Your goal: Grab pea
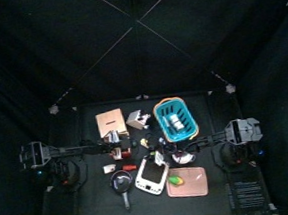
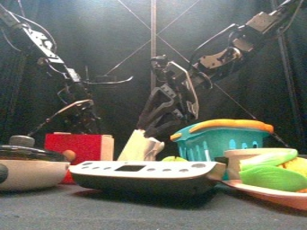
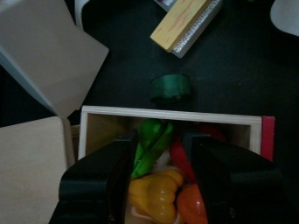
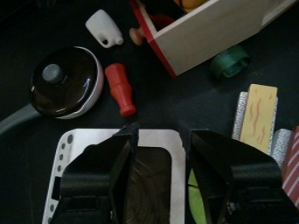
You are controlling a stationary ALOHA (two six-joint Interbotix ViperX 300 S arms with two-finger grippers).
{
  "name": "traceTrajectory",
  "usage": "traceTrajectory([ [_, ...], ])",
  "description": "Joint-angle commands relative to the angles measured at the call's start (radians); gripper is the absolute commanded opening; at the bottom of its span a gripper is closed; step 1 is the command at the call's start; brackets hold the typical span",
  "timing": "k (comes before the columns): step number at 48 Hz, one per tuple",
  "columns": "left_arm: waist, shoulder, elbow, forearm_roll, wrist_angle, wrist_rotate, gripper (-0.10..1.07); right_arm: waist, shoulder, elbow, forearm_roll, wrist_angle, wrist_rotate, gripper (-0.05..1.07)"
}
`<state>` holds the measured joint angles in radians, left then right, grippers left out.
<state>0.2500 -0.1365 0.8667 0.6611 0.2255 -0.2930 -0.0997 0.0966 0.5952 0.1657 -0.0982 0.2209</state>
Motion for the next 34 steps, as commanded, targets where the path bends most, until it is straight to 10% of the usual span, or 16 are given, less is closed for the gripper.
traceTrajectory([
  [1,0.003,0.014,-0.018,0.0,-0.011,0.0,0.82,0.002,-0.034,-0.009,0.002,-0.009,-0.002,0.8],
  [34,0.046,0.107,-0.008,-0.067,-0.02,0.002,0.82,0.003,-0.028,-0.008,0.008,-0.008,-0.002,0.8],
])
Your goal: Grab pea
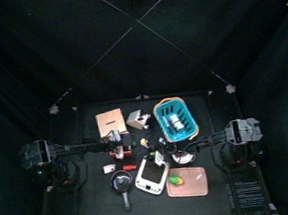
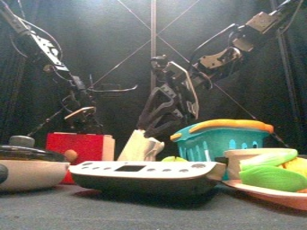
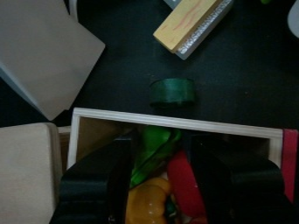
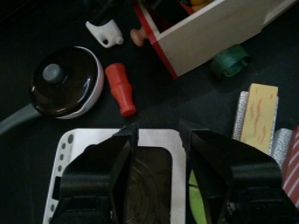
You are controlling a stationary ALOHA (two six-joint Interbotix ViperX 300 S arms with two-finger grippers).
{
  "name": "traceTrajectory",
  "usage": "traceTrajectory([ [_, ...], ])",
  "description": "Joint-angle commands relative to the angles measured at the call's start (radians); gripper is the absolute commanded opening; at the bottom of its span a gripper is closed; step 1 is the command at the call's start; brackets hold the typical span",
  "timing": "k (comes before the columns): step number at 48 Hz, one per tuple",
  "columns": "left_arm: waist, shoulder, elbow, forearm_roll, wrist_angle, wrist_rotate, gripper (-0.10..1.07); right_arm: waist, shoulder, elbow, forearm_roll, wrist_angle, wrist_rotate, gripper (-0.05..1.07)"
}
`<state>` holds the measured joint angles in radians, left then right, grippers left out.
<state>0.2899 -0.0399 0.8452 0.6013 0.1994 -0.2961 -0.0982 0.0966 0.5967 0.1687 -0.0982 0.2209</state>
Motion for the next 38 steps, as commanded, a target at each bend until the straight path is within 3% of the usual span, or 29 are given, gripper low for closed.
traceTrajectory([
  [1,0.006,0.011,0.014,-0.009,0.006,0.005,0.81,0.002,-0.028,-0.009,0.005,-0.008,0.0,0.8],
  [17,0.006,-0.005,0.009,-0.014,0.015,0.002,0.68,0.0,-0.028,-0.009,0.011,-0.009,-0.002,0.8],
  [38,-0.006,-0.232,-0.008,0.017,0.176,0.005,0.68,0.002,-0.028,-0.014,0.018,-0.008,-0.002,0.8],
])
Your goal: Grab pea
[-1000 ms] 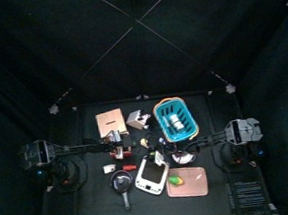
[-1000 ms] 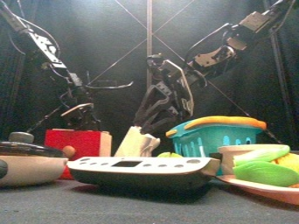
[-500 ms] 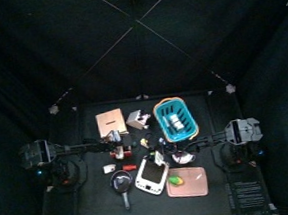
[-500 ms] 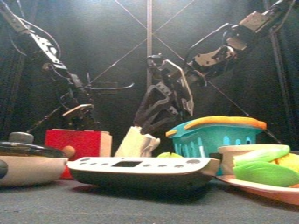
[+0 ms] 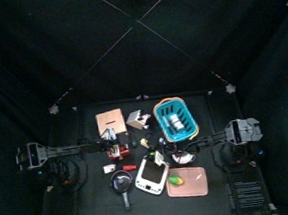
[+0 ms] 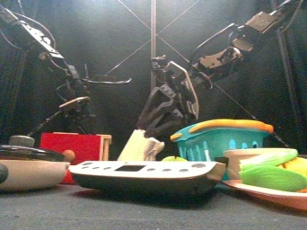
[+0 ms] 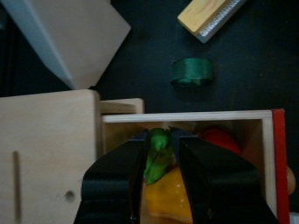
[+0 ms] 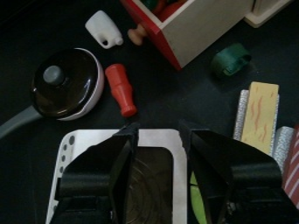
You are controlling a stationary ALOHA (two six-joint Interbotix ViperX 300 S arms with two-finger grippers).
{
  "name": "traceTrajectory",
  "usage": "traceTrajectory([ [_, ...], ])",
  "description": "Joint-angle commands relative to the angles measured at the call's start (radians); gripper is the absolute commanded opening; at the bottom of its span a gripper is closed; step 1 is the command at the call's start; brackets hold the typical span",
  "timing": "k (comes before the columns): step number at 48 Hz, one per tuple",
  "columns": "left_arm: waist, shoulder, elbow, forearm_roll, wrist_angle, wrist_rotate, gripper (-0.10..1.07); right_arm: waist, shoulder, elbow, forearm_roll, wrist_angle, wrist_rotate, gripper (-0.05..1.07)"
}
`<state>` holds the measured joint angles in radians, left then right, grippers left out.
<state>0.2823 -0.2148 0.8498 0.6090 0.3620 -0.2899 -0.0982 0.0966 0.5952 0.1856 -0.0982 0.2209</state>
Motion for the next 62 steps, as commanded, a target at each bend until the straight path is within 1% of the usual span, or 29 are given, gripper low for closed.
traceTrajectory([
  [1,0.002,-0.064,-0.011,0.009,0.014,-0.002,0.68,0.002,-0.028,-0.012,0.0,-0.008,-0.002,0.8],
  [12,-0.003,-0.123,0.005,0.008,0.018,-0.003,0.68,0.006,-0.028,-0.015,0.002,-0.008,-0.002,0.8],
  [21,-0.009,-0.118,0.029,0.005,0.014,0.0,0.69,0.008,-0.028,-0.017,0.002,-0.008,-0.002,0.8],
  [24,-0.025,-0.117,0.038,0.002,0.006,0.0,0.7,0.008,-0.028,-0.018,0.002,-0.009,-0.002,0.8],
  [29,-0.04,-0.115,0.049,0.0,-0.028,0.0,0.74,0.008,-0.028,-0.018,0.002,-0.009,-0.002,0.8],
  [36,-0.043,-0.11,0.061,-0.008,-0.087,-0.002,0.85,0.008,-0.028,-0.023,0.002,-0.008,-0.002,0.8],
  [41,-0.038,-0.091,0.064,-0.008,-0.106,0.0,0.87,0.008,-0.028,-0.023,0.002,-0.008,-0.002,0.8],
  [49,-0.035,-0.015,0.06,-0.005,-0.107,-0.002,0.87,0.008,-0.028,-0.021,0.002,-0.008,-0.002,0.8],
  [57,-0.005,0.032,0.054,-0.003,-0.117,-0.003,0.87,0.008,-0.028,-0.018,0.002,-0.009,-0.002,0.8],
  [62,0.006,0.043,0.055,-0.003,-0.129,-0.002,0.87,0.008,-0.028,-0.015,0.002,-0.008,-0.002,0.8],
])
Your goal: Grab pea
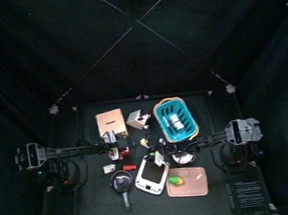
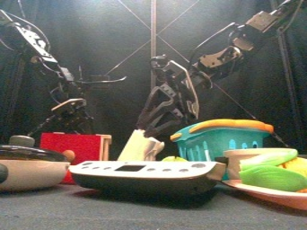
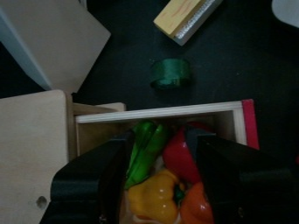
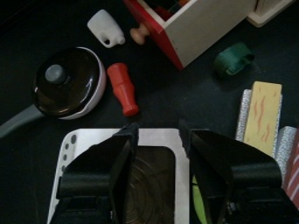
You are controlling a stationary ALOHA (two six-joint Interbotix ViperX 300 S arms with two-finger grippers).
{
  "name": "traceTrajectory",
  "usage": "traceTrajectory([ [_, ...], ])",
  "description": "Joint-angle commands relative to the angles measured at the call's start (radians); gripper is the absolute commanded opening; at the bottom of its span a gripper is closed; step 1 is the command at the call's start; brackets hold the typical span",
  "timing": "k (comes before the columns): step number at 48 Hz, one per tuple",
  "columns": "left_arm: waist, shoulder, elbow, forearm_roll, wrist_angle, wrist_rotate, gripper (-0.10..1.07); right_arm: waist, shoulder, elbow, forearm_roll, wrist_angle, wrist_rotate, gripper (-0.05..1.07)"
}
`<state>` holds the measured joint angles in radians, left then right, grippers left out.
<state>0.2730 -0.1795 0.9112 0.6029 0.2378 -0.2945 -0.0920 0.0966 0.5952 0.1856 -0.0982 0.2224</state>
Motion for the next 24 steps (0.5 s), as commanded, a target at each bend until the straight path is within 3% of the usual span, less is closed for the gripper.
traceTrajectory([
  [1,0.017,0.011,-0.006,0.002,-0.008,0.003,0.87,0.002,-0.028,-0.015,0.002,-0.008,-0.003,0.8],
  [24,0.074,0.084,-0.012,-0.037,-0.011,0.002,0.86,-0.002,-0.011,-0.017,0.002,-0.008,-0.003,0.8],
])
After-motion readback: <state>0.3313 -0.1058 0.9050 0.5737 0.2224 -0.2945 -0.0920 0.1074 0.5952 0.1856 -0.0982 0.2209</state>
